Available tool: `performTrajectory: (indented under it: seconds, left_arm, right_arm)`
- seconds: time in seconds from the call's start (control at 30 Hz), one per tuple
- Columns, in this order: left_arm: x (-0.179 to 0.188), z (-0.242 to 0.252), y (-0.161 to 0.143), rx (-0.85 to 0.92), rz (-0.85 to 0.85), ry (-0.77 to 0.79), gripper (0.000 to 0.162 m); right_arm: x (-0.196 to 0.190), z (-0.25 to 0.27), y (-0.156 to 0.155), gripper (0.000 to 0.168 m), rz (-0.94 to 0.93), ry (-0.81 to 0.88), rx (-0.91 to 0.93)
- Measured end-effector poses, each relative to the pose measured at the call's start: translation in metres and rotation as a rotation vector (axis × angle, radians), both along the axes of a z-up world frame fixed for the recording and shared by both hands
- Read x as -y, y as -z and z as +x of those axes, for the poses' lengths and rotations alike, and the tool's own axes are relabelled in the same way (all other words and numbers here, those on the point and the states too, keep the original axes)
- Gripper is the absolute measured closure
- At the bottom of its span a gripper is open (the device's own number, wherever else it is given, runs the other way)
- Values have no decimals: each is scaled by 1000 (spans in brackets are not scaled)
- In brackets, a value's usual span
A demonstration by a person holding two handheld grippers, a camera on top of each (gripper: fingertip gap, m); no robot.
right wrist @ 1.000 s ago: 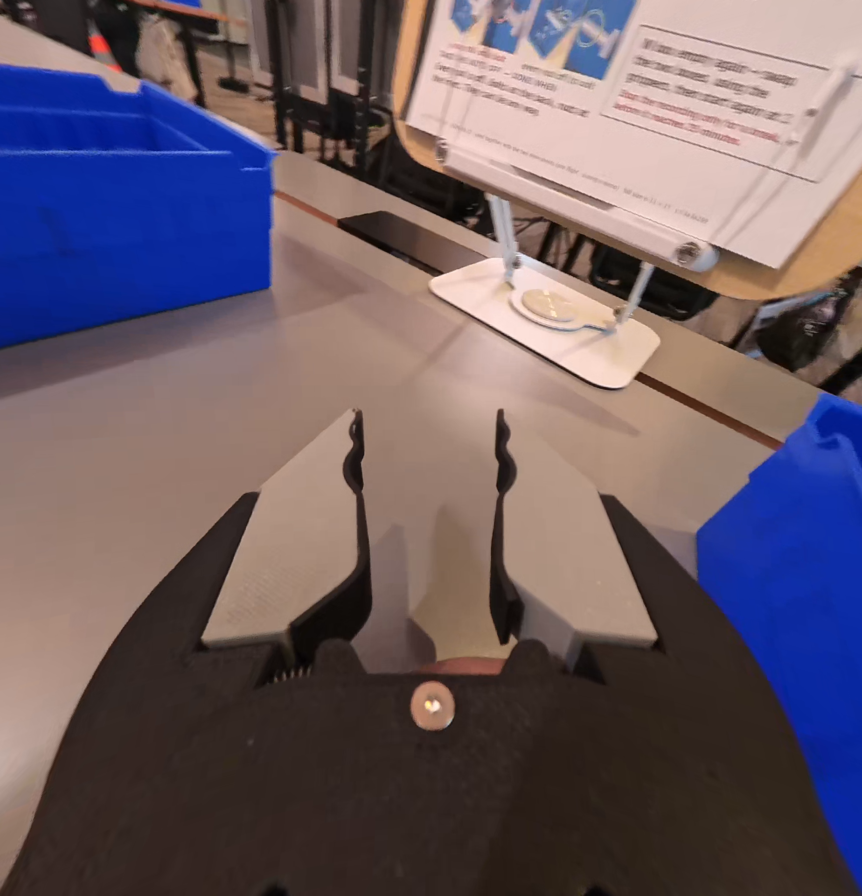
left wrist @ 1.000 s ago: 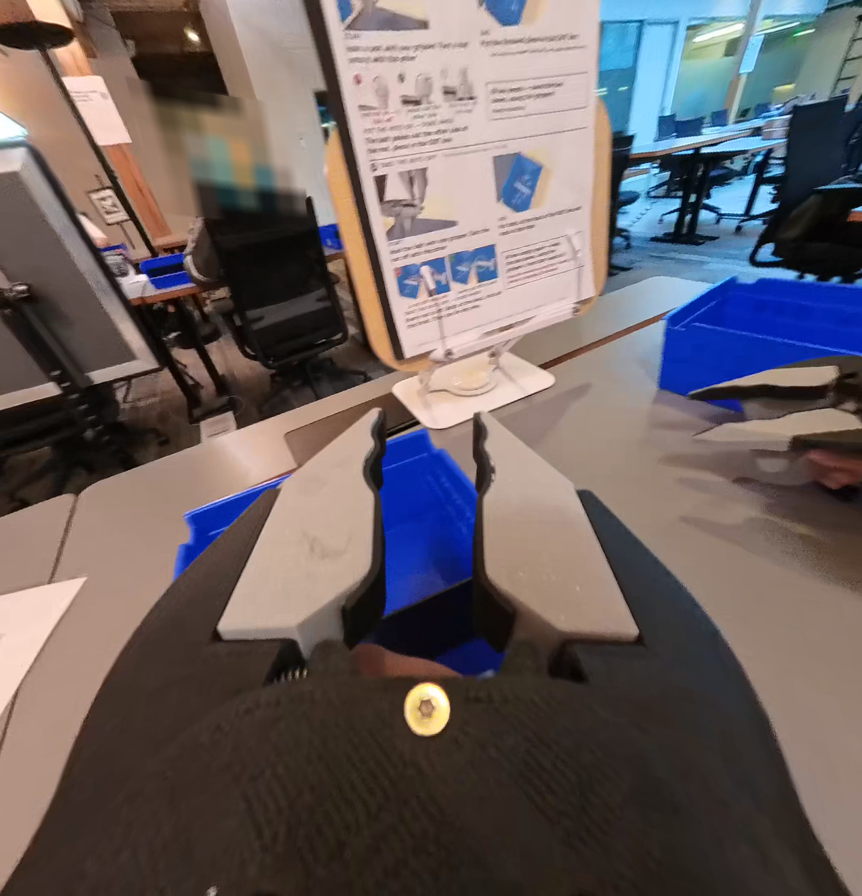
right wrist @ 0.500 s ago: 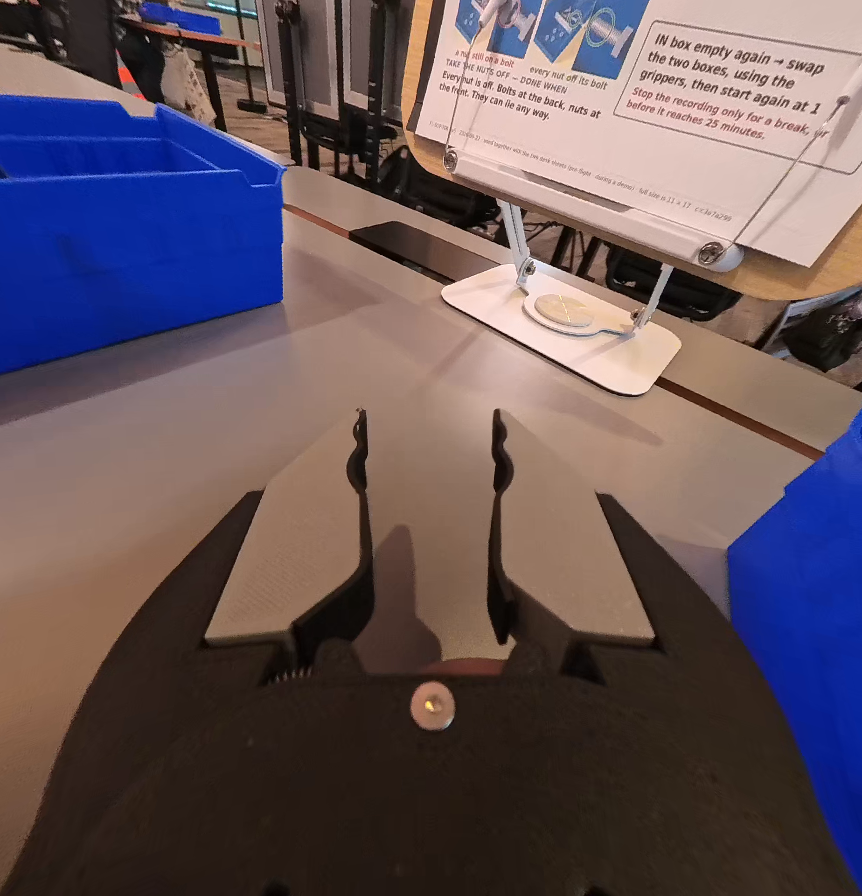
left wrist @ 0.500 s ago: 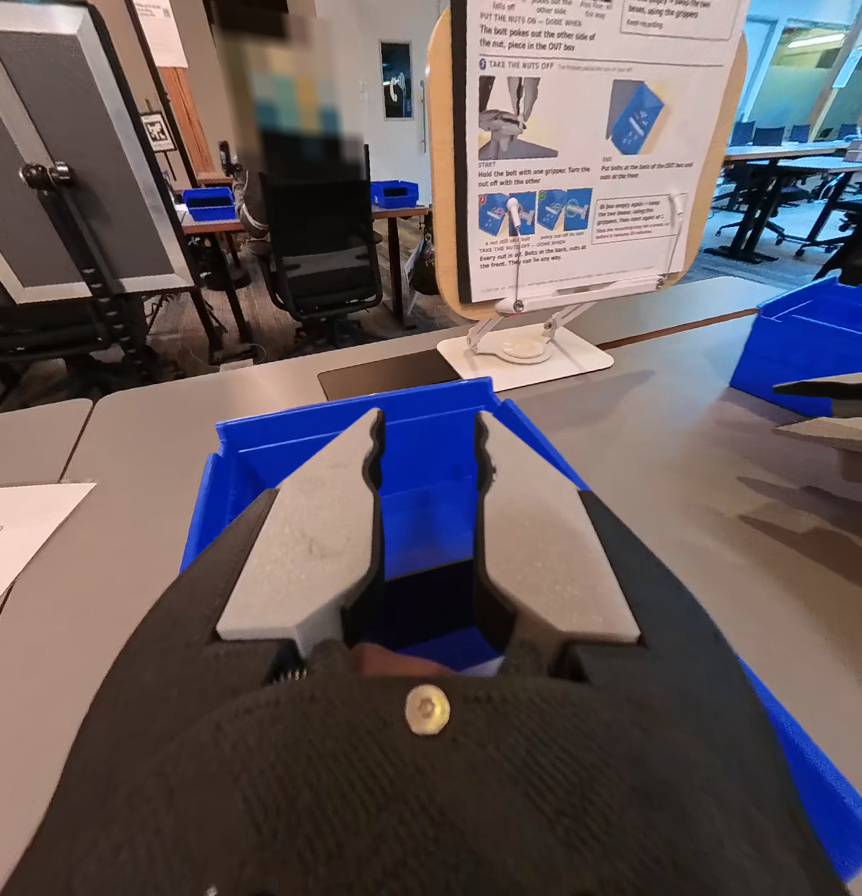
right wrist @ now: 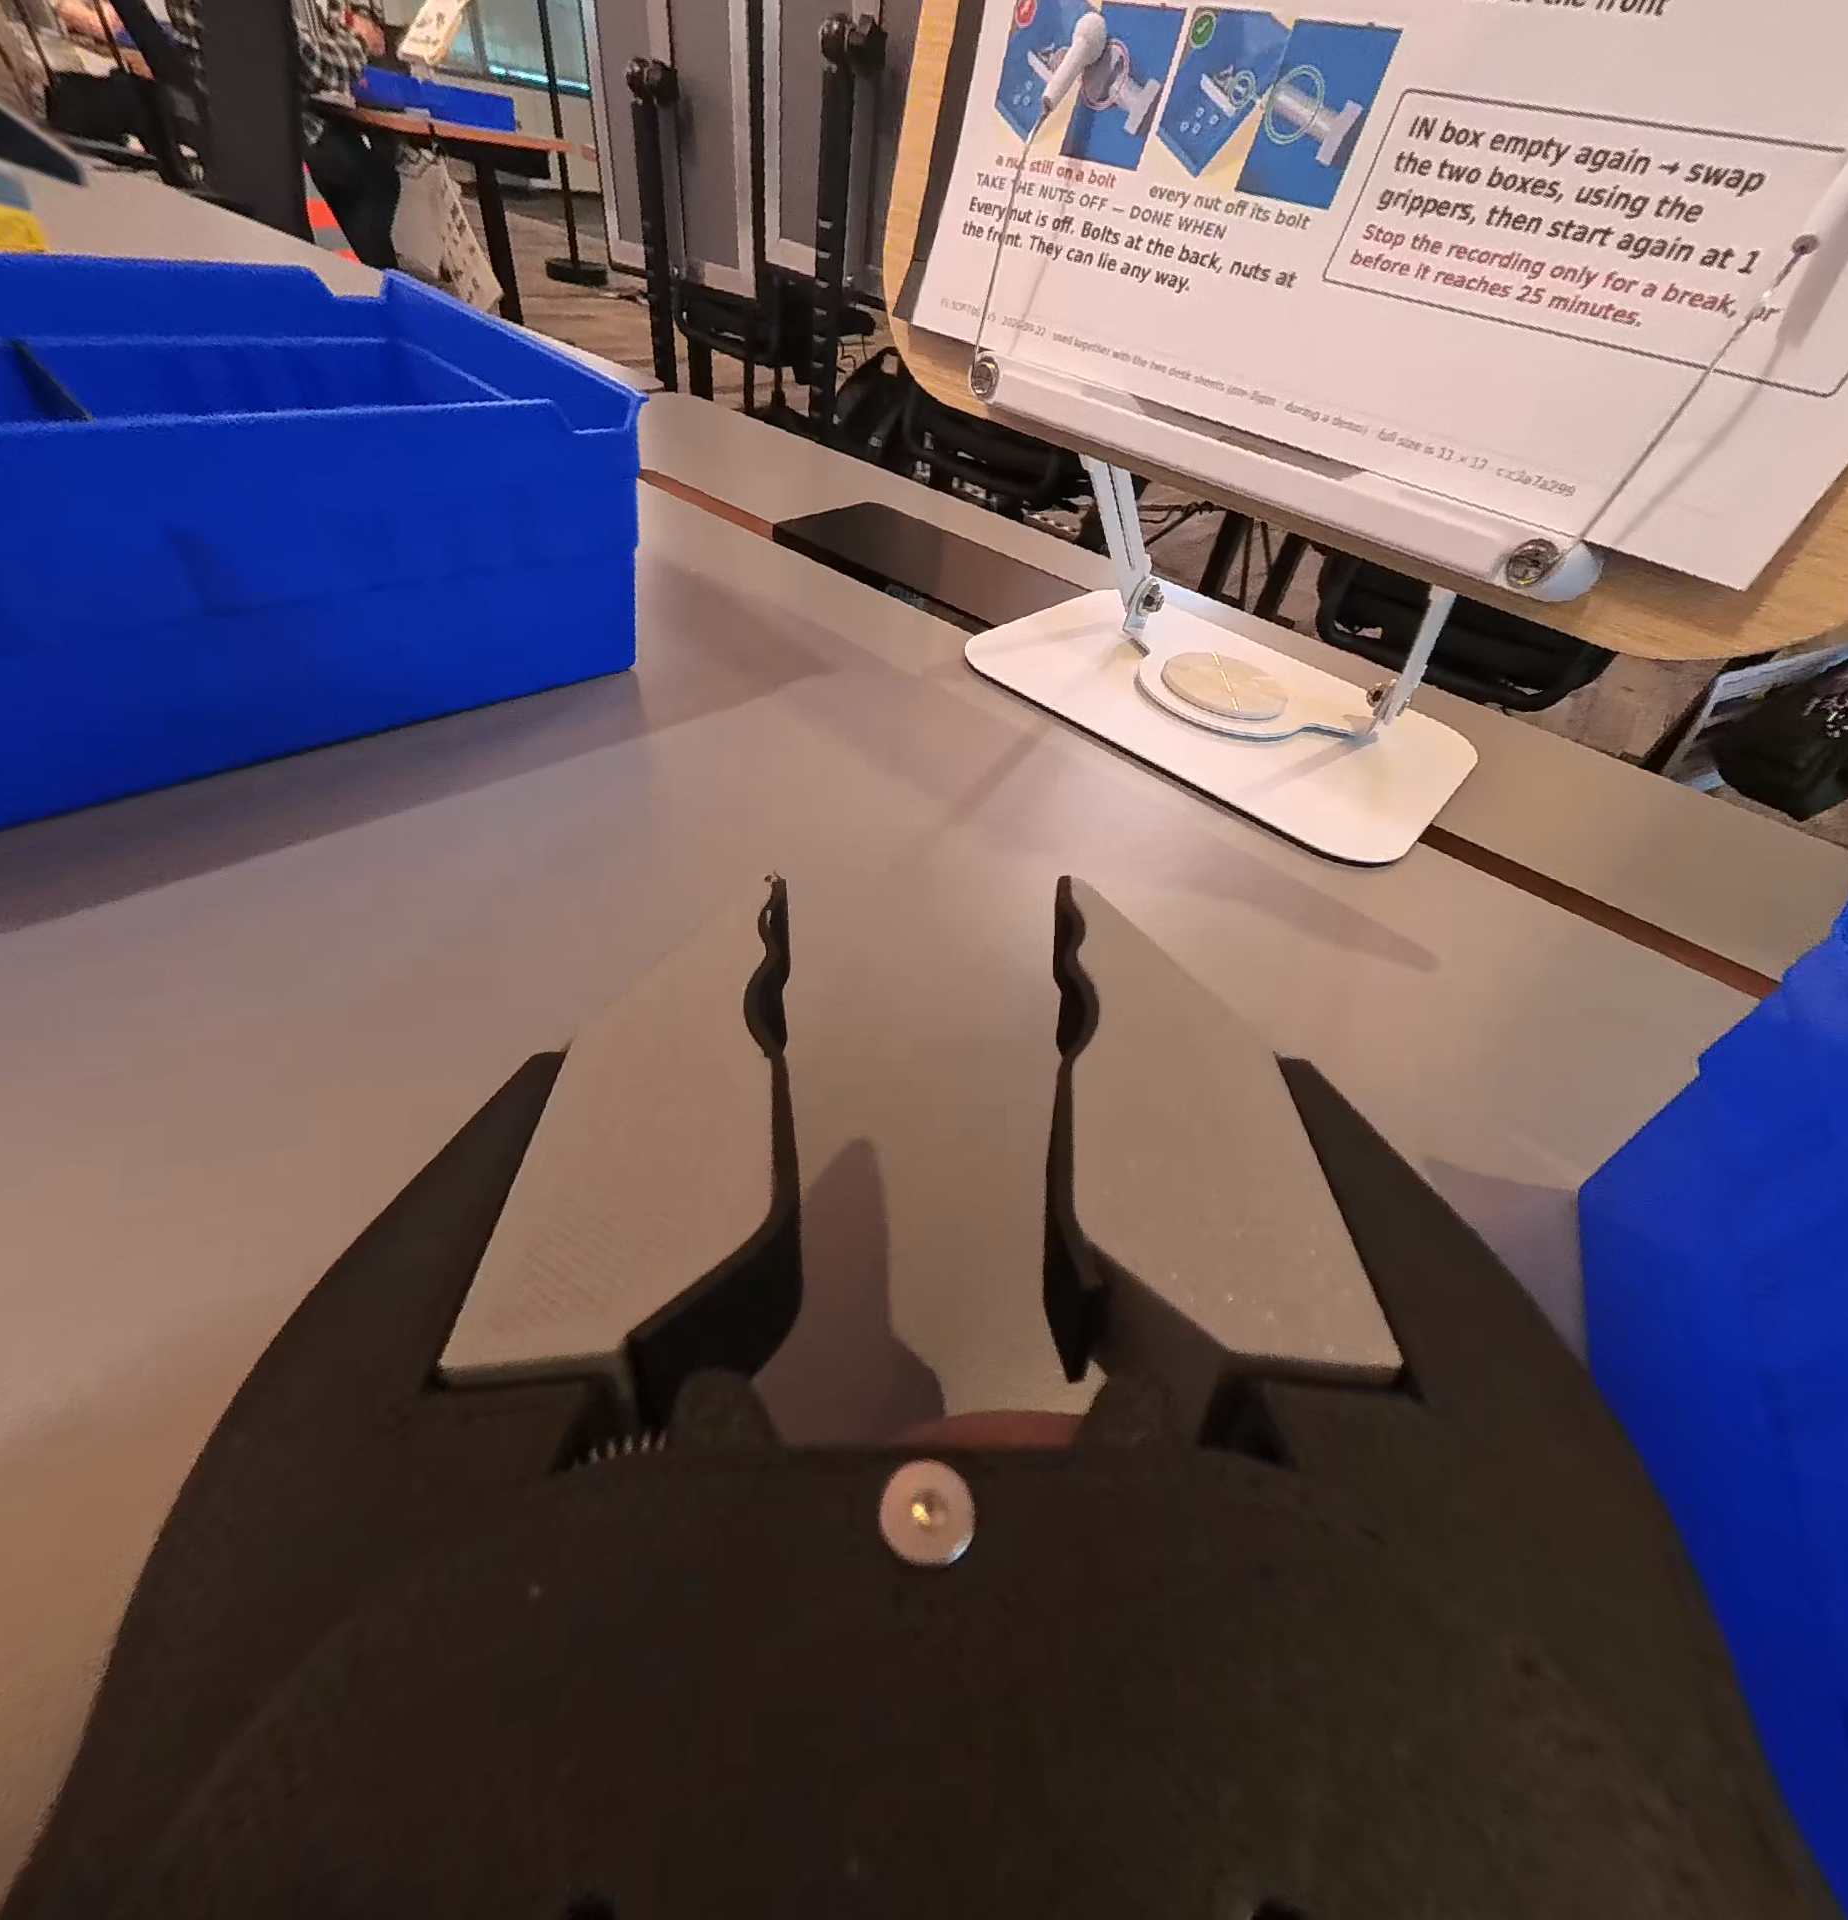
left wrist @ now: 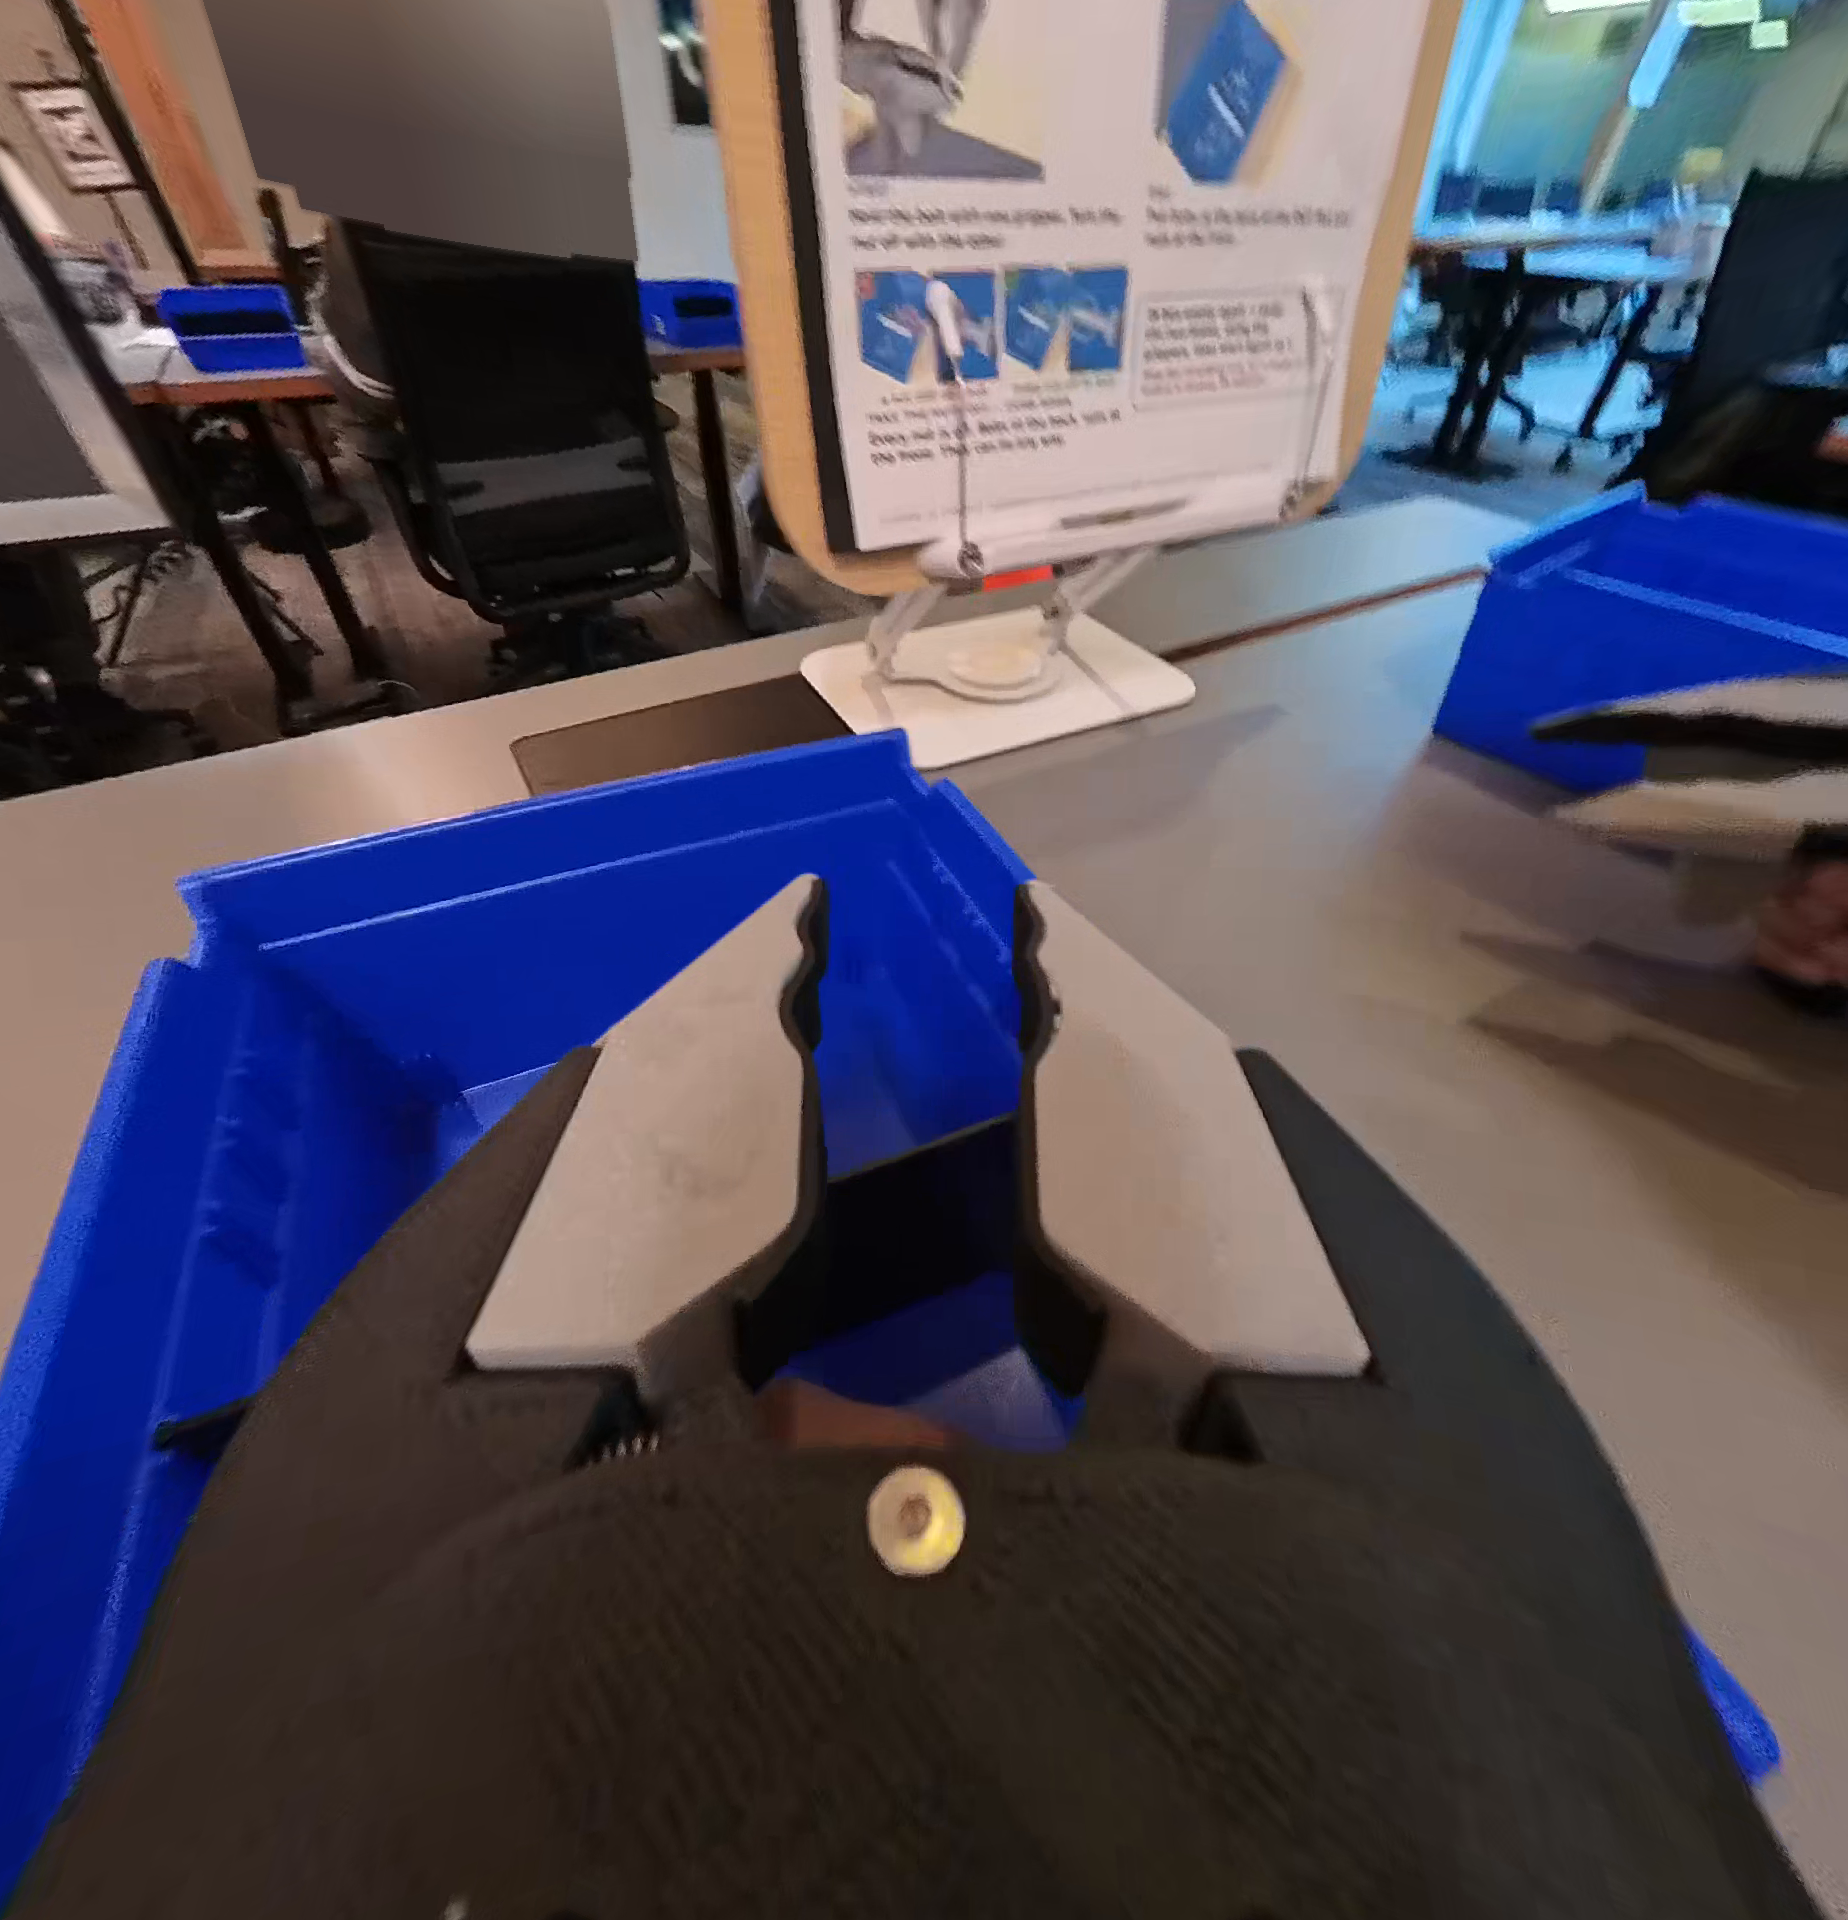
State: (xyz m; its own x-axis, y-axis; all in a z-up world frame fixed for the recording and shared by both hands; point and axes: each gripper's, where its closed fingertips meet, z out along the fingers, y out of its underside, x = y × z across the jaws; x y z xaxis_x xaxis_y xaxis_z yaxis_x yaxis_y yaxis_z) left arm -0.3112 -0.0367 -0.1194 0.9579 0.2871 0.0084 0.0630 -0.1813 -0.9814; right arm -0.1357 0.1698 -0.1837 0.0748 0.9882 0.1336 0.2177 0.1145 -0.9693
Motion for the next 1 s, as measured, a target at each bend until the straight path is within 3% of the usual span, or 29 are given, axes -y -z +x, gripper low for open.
performTrajectory:
  seconds: [0.1,0.23,0.43,0.57,0.63,0.83,0.9,1.0]
  left_arm:
    - [6,22,12,-8,-120,151,128]
    - [42,51,42,31,-385,412,132]
    - [77,86,86,25,-748,674,132]
    - [88,81,123,-23,-1035,663,127]
    - [91,79,133,-31,-1120,656,136]
    - [90,87,138,23,-1214,686,140]
    - [89,87,140,30,-1236,674,162]
    - [91,81,146,-19,-1292,644,162]
  right_arm:
    - [1,0,0,120,3,2,-2]
    - [-1,2,-3,121,-18,6,-21]
    - [-1,3,-3,121,-32,8,-25]
    - [1,4,-5,121,-19,2,-31]
    - [1,4,-5,121,-20,5,-32]
    - [1,5,-4,122,-32,-2,-30]
    - [2,5,-4,122,-35,-7,-29]
    - [4,5,-4,122,-43,-15,-29]
